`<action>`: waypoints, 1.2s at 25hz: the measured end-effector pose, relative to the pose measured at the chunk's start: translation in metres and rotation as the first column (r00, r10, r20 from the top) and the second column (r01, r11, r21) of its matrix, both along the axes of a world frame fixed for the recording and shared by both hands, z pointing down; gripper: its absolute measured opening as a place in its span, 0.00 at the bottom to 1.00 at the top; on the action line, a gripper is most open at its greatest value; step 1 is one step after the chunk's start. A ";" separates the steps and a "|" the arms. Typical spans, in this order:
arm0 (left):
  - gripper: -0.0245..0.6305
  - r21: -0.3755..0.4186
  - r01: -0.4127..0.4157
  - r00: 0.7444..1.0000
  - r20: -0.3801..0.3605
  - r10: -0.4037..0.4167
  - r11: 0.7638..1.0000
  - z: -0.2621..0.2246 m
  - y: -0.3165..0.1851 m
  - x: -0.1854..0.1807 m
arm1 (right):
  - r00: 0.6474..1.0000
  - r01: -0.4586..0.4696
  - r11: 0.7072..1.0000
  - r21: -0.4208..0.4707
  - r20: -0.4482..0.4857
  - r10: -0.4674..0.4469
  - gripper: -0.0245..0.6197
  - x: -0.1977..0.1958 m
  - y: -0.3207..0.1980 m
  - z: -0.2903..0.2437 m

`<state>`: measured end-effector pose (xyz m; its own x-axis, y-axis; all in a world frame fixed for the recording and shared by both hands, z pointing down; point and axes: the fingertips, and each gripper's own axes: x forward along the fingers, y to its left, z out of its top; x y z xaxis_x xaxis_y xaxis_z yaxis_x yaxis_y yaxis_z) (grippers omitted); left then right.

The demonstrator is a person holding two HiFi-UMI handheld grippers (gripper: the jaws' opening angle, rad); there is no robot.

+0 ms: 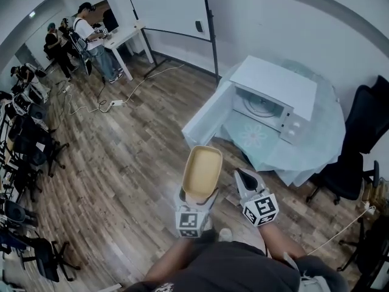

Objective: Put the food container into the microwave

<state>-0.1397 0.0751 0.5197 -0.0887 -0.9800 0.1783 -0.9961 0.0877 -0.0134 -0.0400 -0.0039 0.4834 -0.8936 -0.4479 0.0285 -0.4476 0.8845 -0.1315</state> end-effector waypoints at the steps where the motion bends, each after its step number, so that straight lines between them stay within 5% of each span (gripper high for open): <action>1: 0.83 0.000 -0.011 1.000 -0.002 0.011 1.000 0.001 -0.005 0.000 | 1.000 -0.009 1.000 0.000 -0.002 0.009 0.04 0.001 -0.004 0.001; 16: 0.83 0.012 -0.178 0.984 -0.013 0.178 0.984 0.005 -0.089 -0.023 | 0.986 -0.160 0.987 0.019 -0.048 0.161 0.04 -0.019 -0.062 -0.001; 30: 0.83 -0.004 -0.349 0.937 -0.009 0.349 0.937 0.014 -0.128 -0.045 | 0.947 -0.310 0.951 0.014 -0.082 0.310 0.04 -0.037 -0.090 0.006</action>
